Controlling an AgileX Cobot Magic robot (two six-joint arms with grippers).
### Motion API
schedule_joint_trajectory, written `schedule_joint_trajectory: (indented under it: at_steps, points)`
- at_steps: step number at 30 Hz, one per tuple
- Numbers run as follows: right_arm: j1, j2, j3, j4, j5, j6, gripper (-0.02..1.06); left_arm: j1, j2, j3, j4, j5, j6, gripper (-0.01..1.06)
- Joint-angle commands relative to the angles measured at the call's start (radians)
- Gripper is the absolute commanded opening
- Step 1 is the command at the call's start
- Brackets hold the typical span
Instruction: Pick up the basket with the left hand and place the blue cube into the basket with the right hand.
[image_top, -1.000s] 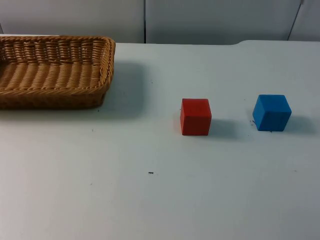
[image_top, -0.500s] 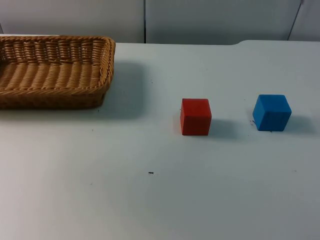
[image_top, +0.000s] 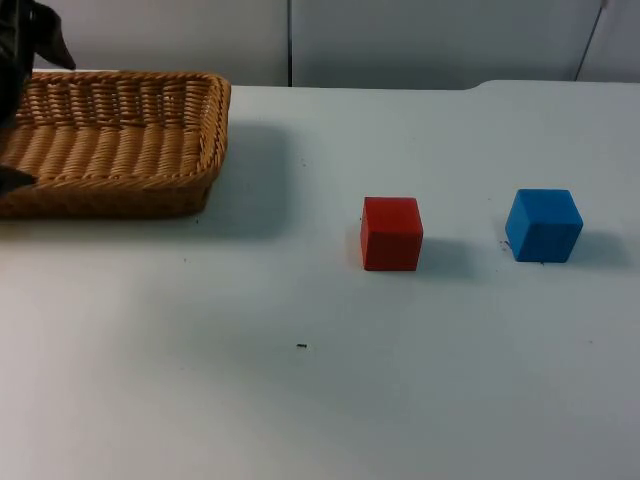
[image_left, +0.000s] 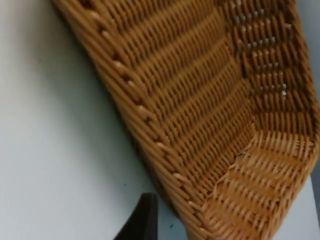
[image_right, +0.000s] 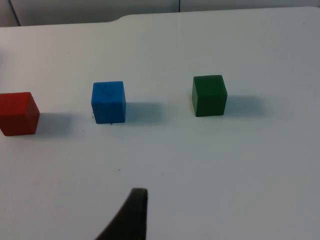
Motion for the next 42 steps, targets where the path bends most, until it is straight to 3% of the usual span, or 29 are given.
schedule_joint_trajectory:
  at_steps: [1, 14, 25, 28, 29, 33, 34, 38, 42]
  points:
    - [-0.006, -0.004, 0.009, -0.002, -0.009, 0.0, 1.04, -0.008, 0.025, -0.007, -0.043, -0.021, -0.008, 0.9]
    - [-0.006, -0.004, 0.009, -0.002, -0.009, 0.0, 1.04, -0.008, 0.143, -0.025, -0.116, -0.039, -0.008, 0.89]
    - [-0.006, -0.004, 0.009, -0.002, -0.009, 0.0, 1.04, -0.008, 0.276, -0.181, -0.154, -0.037, -0.008, 0.88]
    - [-0.006, -0.004, 0.009, -0.002, -0.009, 0.0, 1.04, -0.008, 0.306, -0.195, -0.199, -0.035, -0.008, 0.75]
    - [-0.006, -0.004, 0.009, -0.002, -0.009, 0.0, 1.04, -0.008, 0.306, -0.195, -0.199, -0.035, -0.008, 0.75]
    - [-0.006, -0.004, 0.009, -0.002, -0.009, 0.0, 1.04, -0.008, 0.328, -0.195, -0.252, -0.045, -0.008, 0.37]
    - [-0.006, -0.004, 0.009, -0.002, -0.009, 0.0, 1.04, -0.008, 0.328, -0.195, -0.252, -0.045, -0.008, 0.37]
    - [-0.006, -0.004, 0.009, -0.002, -0.009, 0.0, 1.04, -0.008, 0.335, -0.195, -0.252, -0.059, -0.008, 0.07]
    - [-0.006, -0.004, 0.009, -0.002, -0.009, 0.0, 1.04, -0.008, 0.335, -0.195, -0.252, -0.059, -0.008, 0.0]
